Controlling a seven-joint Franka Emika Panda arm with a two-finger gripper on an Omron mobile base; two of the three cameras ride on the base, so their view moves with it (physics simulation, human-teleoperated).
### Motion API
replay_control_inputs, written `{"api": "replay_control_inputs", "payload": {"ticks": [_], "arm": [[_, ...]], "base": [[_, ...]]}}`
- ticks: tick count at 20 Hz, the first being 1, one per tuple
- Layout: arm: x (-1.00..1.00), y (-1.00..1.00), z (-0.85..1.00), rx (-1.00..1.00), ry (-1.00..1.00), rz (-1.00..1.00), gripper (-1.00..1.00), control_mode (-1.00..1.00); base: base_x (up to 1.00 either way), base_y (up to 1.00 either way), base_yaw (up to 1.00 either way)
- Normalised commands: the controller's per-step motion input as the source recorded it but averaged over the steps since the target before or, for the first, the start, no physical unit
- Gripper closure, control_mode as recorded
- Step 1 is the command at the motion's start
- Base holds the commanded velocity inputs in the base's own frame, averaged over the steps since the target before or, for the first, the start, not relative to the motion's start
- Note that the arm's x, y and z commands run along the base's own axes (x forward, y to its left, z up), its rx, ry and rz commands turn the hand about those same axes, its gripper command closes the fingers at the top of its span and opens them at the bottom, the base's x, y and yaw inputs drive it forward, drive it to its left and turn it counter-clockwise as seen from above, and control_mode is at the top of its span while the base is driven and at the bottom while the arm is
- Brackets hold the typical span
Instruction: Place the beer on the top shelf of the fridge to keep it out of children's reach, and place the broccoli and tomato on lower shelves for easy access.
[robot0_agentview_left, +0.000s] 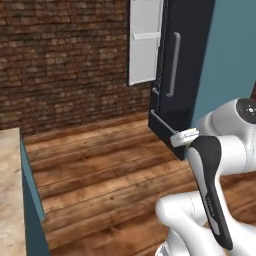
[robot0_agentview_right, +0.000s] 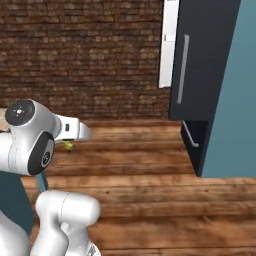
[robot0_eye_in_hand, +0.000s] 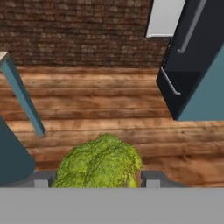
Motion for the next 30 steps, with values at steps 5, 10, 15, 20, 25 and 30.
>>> {"api": "replay_control_inputs", "payload": {"ticks": [5,10,15,20,25,30], "arm": [[0.00,0.00,0.00,0.00,0.00,0.00,1.00,1.00],[0.00,0.00,0.00,0.00,0.00,0.00,1.00,1.00],[0.00,0.00,0.00,0.00,0.00,0.00,1.00,1.00],[0.00,0.00,0.00,0.00,0.00,0.00,1.00,1.00],[0.00,0.00,0.00,0.00,0.00,0.00,1.00,1.00],[0.00,0.00,0.00,0.00,0.00,0.00,1.00,1.00]], "base": [[0.94,0.00,-0.26],[0.79,0.00,-0.31],[0.75,0.00,-0.33],[0.79,0.07,-0.32],[0.79,0.12,-0.31],[0.73,0.29,-0.30]]}}
